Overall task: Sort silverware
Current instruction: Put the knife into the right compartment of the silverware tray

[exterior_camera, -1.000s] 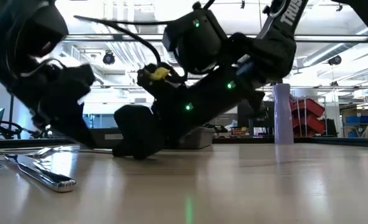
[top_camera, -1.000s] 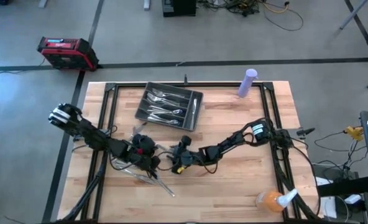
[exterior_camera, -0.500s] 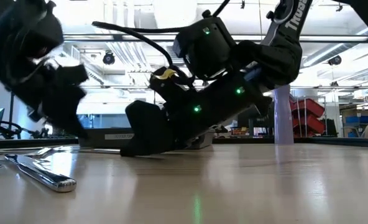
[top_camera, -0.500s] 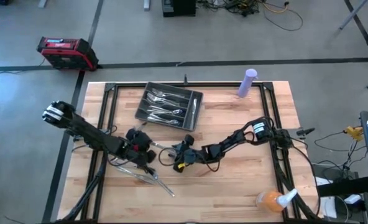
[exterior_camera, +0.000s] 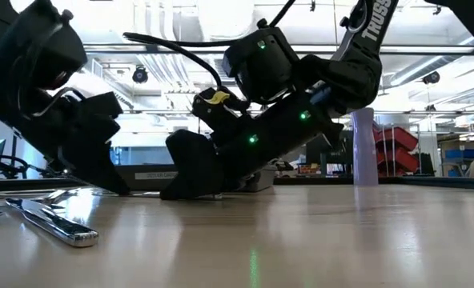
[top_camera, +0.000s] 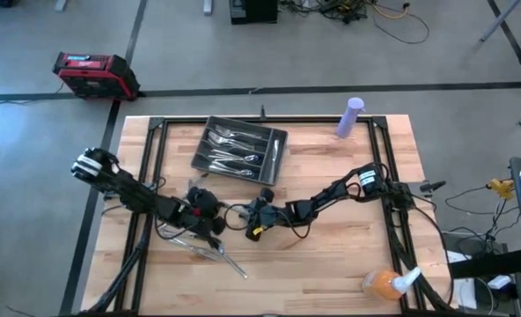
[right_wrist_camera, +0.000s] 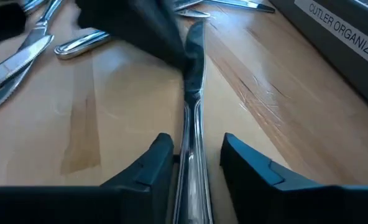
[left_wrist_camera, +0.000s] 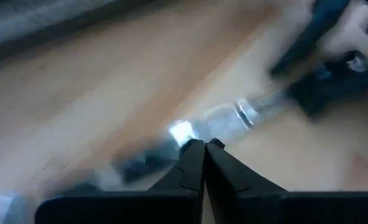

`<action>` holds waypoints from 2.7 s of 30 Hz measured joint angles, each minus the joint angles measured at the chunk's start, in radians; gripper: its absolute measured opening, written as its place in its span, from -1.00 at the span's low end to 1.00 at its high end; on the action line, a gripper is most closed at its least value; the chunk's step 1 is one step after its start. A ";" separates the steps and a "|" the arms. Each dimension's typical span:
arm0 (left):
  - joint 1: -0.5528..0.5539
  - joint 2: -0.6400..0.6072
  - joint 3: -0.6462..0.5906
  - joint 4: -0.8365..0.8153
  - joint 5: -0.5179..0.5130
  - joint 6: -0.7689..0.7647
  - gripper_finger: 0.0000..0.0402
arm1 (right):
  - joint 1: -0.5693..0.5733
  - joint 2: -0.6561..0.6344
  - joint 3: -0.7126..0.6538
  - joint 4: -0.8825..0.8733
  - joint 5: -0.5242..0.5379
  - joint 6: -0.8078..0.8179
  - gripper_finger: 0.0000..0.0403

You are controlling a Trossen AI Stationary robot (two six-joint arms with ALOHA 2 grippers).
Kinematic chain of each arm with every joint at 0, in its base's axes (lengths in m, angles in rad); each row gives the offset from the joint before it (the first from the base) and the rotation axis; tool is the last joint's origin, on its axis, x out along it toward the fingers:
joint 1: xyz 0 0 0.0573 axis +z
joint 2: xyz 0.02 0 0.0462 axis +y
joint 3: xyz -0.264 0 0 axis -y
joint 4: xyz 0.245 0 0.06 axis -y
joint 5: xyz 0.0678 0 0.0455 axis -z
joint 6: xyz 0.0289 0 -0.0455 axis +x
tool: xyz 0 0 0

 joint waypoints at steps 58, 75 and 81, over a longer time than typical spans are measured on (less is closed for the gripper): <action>0.023 -0.056 -0.155 0.157 -0.130 0.173 -1.00 | 0.043 -0.095 -0.172 0.132 -0.137 -0.002 -0.28; 0.032 -0.155 -0.146 0.336 -0.091 0.458 -1.00 | 0.047 -0.095 -0.171 0.131 -0.111 -0.014 -0.19; 0.030 -0.114 -0.147 0.386 -0.059 0.453 -1.00 | 0.047 -0.095 -0.171 0.133 -0.106 -0.016 -0.15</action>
